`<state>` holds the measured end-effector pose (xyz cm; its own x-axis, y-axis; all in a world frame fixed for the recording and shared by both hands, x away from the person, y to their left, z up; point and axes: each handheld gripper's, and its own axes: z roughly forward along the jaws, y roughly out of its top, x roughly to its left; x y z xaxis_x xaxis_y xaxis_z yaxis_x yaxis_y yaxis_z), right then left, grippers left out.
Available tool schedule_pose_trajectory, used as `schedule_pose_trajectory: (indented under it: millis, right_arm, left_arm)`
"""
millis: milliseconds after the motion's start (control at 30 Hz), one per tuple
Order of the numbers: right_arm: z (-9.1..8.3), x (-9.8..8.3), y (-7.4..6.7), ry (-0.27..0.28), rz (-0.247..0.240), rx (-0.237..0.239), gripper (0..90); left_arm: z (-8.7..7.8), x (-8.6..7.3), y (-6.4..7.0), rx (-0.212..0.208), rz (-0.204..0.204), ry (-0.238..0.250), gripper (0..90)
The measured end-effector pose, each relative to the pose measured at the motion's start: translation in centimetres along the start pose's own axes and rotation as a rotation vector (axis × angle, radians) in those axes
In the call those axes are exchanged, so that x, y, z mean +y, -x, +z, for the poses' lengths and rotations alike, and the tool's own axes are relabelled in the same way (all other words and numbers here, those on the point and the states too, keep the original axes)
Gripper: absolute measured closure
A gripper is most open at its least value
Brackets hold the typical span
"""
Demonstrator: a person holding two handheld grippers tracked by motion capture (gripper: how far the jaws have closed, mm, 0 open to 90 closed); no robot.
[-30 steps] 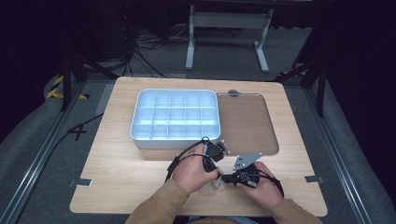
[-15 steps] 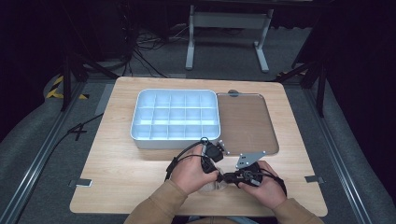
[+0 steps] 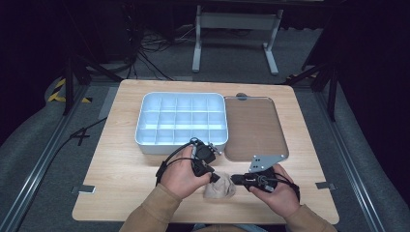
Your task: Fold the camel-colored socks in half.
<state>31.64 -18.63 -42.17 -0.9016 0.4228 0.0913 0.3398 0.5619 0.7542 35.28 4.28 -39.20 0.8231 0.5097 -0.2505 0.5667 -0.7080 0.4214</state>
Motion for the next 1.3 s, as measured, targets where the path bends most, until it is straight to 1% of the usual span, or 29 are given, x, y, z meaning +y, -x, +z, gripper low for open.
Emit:
schedule_pose_trajectory:
  millis: [67,133,167,233,367,400,433,467,533,567,633,667,767,800,867,900,967,1033,1100,1167,1200,1233,1300]
  right_arm:
    - [0.6,0.4,-0.5,0.002,-0.021,0.024,86.5]
    - [1.1,0.5,-0.9,-0.005,-0.028,0.038,86.8]
    - [1.5,0.6,-1.0,-0.005,-0.036,0.046,86.8]
    - [2.0,0.7,-1.2,-0.015,-0.042,0.058,86.8]
    - [2.7,0.5,-1.2,-0.036,-0.051,0.061,88.6]
    - [2.8,0.4,-1.0,-0.04,-0.056,0.058,89.0]
    - [2.8,0.4,-1.0,-0.044,-0.053,0.056,89.1]
    - [2.9,0.3,-0.9,-0.049,-0.052,0.054,89.2]
    - [2.9,0.1,-0.7,-0.054,-0.052,0.052,89.3]
    - [3.0,0.0,-0.6,-0.057,-0.05,0.053,89.3]
    - [3.0,-0.2,-0.5,-0.066,-0.044,0.052,89.3]
    - [3.1,-0.3,-0.4,-0.07,-0.041,0.051,89.2]
    - [3.1,-0.7,-0.2,-0.077,-0.036,0.047,88.4]
    - [3.1,-0.7,-0.2,-0.077,-0.036,0.047,88.4]
    - [3.2,-0.9,-0.1,-0.08,-0.034,0.042,87.6]
    - [3.1,-1.1,0.0,-0.083,-0.027,0.039,86.7]
    - [3.1,-1.2,0.1,-0.085,-0.029,0.033,85.8]
    - [3.0,-1.5,0.2,-0.094,-0.024,0.032,84.2]
    - [3.0,-1.7,0.3,-0.106,-0.019,0.03,82.8]
    - [3.2,-2.1,0.5,-0.127,-0.015,0.027,80.2]
    - [3.2,-2.1,0.5,-0.127,-0.015,0.027,80.2]
    - [3.4,-2.4,0.8,-0.126,-0.004,0.039,78.8]
    - [3.4,-2.5,1.0,-0.125,-0.005,0.045,78.1]
  left_arm:
    - [-0.2,-0.3,-0.2,0.011,0.005,0.003,64.9]
    - [-0.3,-0.6,-0.2,0.023,0.008,0.005,65.7]
    - [-0.3,-0.7,-0.3,0.03,0.012,0.014,66.2]
    - [-0.2,-1.0,-0.3,0.045,0.015,0.002,66.1]
    - [0.3,-1.0,-0.3,0.036,0.039,-0.002,67.1]
    - [0.4,-1.0,-0.2,0.037,0.051,-0.007,69.1]
    - [0.4,-1.0,-0.2,0.037,0.051,-0.007,70.5]
    - [0.8,-0.8,0.1,0.043,0.087,0.008,72.7]
    - [1.1,-0.5,0.2,0.06,0.105,0.016,77.5]
    - [1.2,-0.4,0.2,0.06,0.114,0.021,79.3]
    - [1.9,-0.2,0.1,0.05,0.146,0.025,81.8]
    - [2.2,-0.2,0.1,0.051,0.148,0.018,82.7]
    - [3.2,-0.1,-0.1,0.072,0.148,-0.023,84.4]
    - [3.2,-0.1,-0.1,0.072,0.148,-0.023,84.8]
    - [3.7,0.0,-0.3,0.073,0.15,-0.042,85.0]
    - [4.1,0.0,-0.5,0.081,0.145,-0.063,85.4]
    - [4.2,0.0,-0.5,0.083,0.141,-0.072,85.4]
    - [4.6,0.0,-0.6,0.087,0.139,-0.093,84.6]
    - [4.7,0.0,-0.6,0.083,0.137,-0.098,84.3]
    - [4.7,0.0,-0.8,0.07,0.127,-0.109,84.2]
    - [4.7,0.0,-0.8,0.07,0.127,-0.109,84.1]
    - [4.7,0.0,-0.9,0.061,0.116,-0.111,84.1]
    - [4.7,-0.1,-0.9,0.059,0.112,-0.109,84.1]
